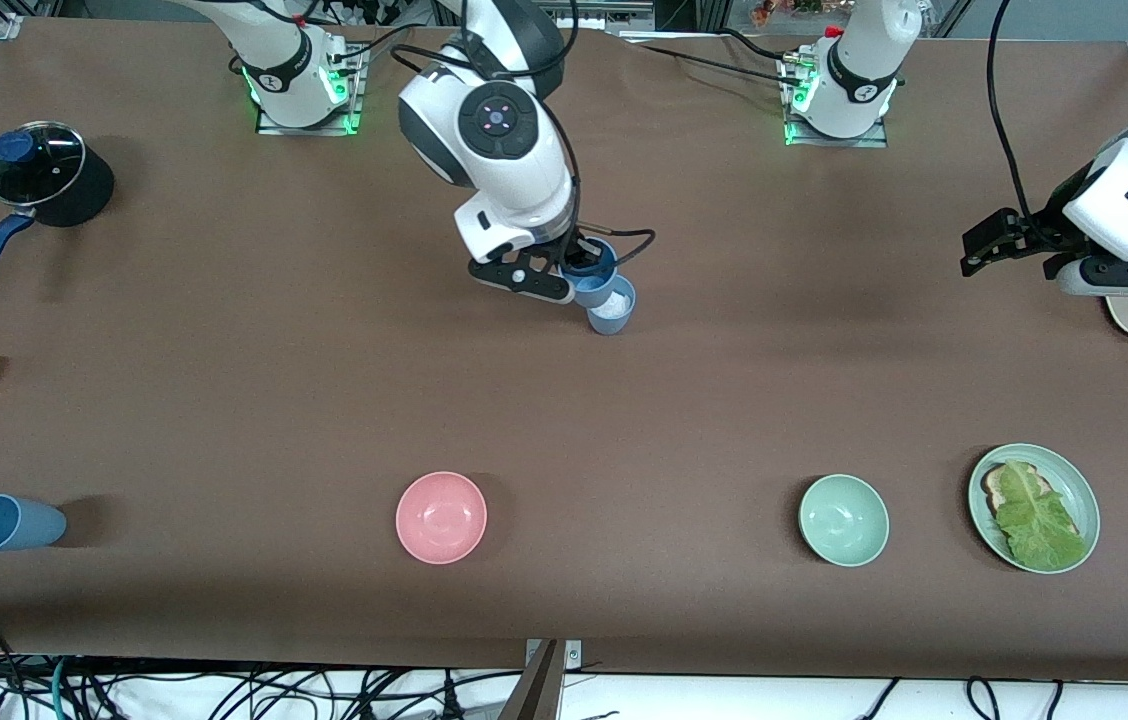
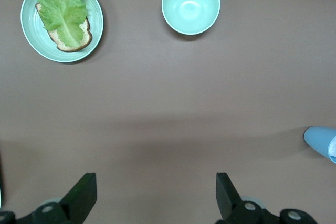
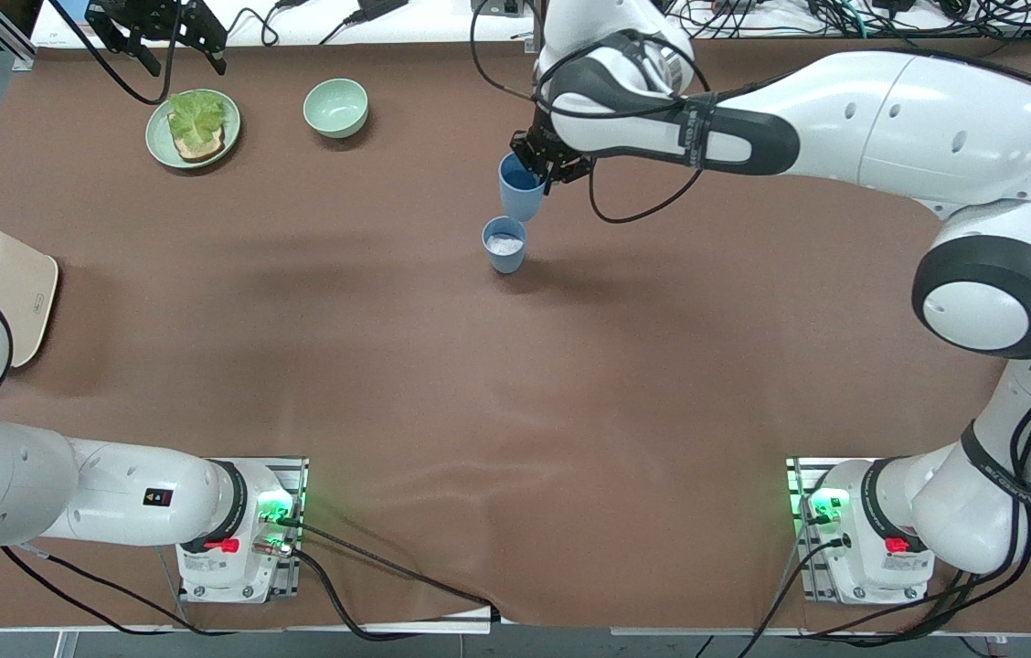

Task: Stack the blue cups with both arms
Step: 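Lower the held cup into the middle blue cup with the right gripper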

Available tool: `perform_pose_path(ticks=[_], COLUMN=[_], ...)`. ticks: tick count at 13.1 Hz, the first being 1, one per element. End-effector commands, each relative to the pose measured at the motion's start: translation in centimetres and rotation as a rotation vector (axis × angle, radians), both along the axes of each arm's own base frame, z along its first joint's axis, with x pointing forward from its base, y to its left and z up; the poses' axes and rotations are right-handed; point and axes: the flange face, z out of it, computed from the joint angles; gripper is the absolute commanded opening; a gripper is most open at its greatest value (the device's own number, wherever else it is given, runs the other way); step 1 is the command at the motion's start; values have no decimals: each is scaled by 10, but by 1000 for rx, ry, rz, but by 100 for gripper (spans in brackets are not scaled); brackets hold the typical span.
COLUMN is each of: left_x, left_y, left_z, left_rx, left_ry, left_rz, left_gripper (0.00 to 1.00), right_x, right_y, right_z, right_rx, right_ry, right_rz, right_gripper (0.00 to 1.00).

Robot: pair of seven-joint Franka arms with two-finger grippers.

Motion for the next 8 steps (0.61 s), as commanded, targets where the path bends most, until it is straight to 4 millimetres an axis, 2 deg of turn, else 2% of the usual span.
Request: perform_pose_path(ticks=[1, 5, 8], left_x=[3, 3, 3], left_y=[-1, 1, 0], left_z=[6, 5, 6], left_rx=[-3, -3, -3], left_ry=[5, 7, 5], left_rz=[14, 17, 17], left_gripper=[100, 100, 100], right_x=[-8, -20, -20], right_y=[19, 31, 33], right_z=[-7, -19, -26], right_rx=[-32, -40, -46], right_ry=[-20, -8, -15], right_rz=[-18, -25, -20], right_gripper=[0, 0, 0])
